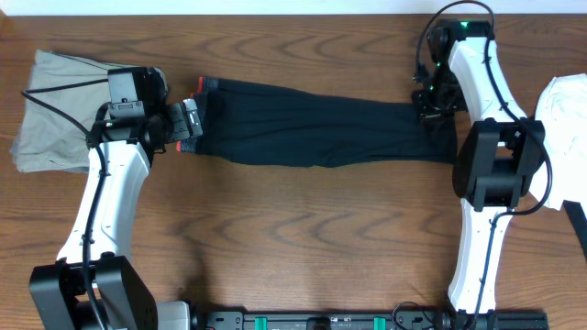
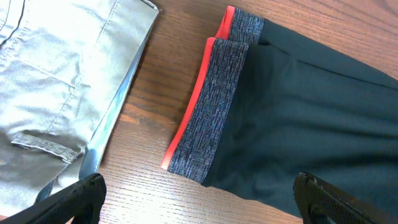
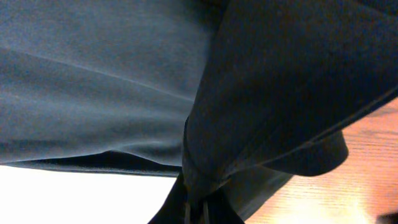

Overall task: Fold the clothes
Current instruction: 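Grasp the right cuff end of the leggings with the right gripper, then fold the cuff end leftward over the leggings with the right gripper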

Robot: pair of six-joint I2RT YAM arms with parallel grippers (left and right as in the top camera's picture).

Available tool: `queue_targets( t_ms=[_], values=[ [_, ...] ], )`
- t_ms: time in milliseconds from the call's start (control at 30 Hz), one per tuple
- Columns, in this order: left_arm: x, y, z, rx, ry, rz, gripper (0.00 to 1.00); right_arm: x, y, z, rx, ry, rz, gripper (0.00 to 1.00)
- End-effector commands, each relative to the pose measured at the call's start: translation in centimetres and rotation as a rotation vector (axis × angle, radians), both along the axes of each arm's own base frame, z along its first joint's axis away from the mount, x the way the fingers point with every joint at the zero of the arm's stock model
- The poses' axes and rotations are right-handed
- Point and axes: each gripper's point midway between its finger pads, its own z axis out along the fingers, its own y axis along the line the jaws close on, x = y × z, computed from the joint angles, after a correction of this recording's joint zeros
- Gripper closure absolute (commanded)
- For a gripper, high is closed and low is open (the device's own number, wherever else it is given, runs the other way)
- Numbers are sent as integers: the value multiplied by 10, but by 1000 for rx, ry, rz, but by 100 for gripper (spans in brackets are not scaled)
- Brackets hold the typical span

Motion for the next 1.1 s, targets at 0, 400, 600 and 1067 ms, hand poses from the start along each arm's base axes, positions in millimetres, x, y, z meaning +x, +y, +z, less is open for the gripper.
queue_targets(
  t_ms=[0,400,600,1067],
  values=[
    [3,0,8,-7,-18,9,2,-3,11,-5,24,15,-3,95],
    [3,0,7,-7,-18,9,2,-2,39,-5,126,12,1,57],
    [2,0,7,-8,-11,9,2,4,40,-5,127,-14,-9,53],
    [1,-1,6,-9,-5,9,2,30,13,55,150,-141,-74,63]
  ],
)
